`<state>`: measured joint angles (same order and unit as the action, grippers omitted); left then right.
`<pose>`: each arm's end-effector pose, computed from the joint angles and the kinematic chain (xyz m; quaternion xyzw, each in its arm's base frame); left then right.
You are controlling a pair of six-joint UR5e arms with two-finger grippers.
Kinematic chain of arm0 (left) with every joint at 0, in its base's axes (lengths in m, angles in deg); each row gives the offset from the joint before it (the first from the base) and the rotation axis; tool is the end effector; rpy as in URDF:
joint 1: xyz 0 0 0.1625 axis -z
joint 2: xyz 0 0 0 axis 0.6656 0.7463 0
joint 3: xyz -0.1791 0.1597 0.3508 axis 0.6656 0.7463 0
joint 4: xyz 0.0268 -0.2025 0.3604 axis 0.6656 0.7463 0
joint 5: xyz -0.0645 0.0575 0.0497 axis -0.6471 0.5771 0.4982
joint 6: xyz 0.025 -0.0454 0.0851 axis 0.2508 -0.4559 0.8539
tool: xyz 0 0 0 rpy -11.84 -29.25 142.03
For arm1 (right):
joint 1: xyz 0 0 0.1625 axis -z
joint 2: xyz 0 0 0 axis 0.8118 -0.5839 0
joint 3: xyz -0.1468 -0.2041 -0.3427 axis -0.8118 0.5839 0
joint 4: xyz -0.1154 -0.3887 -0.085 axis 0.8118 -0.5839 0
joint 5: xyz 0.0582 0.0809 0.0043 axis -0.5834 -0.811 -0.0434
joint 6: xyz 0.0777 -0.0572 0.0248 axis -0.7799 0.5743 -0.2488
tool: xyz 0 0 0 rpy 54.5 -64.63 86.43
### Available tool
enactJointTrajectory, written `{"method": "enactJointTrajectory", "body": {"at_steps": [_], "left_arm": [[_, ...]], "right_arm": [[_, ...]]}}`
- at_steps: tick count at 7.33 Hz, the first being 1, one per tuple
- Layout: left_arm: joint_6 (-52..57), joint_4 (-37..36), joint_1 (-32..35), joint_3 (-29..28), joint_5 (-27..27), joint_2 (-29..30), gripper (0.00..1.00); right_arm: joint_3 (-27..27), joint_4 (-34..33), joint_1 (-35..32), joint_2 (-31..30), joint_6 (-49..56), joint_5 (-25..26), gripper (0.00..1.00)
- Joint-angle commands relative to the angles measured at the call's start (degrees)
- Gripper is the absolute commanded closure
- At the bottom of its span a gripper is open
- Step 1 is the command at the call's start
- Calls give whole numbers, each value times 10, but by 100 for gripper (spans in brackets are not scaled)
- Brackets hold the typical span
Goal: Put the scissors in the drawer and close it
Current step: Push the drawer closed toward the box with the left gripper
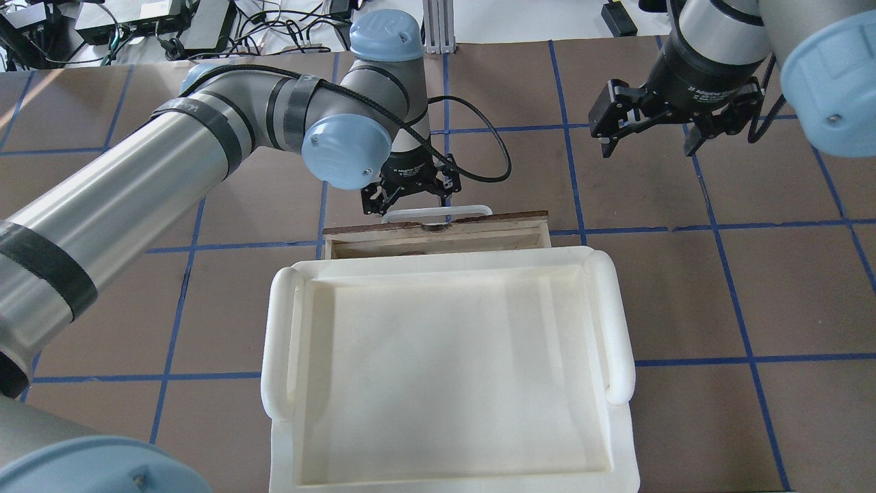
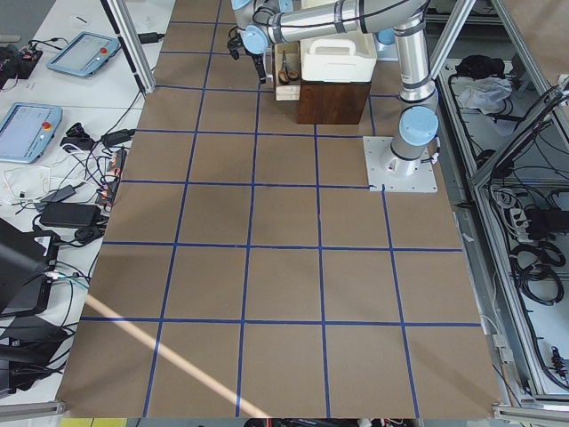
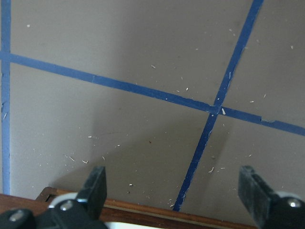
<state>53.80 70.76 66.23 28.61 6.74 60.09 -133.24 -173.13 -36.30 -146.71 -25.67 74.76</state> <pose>-0.3266 -0.5569 0.2845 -0.1316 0.9876 0.0856 0.0095 0.1395 -0.4754 0.5013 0.0121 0.9993 -0.0357 0.0080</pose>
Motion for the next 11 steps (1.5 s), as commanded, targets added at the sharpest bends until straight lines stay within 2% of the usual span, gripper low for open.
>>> {"method": "enactJointTrajectory", "body": {"at_steps": [1,11], "left_arm": [[0,20,1,0,-1,-1,0],[0,131,15,3,-3,-14,0]], "right_arm": [[0,0,-3,2,1,1,0],[0,3,-3,4,1,2,0]]}}
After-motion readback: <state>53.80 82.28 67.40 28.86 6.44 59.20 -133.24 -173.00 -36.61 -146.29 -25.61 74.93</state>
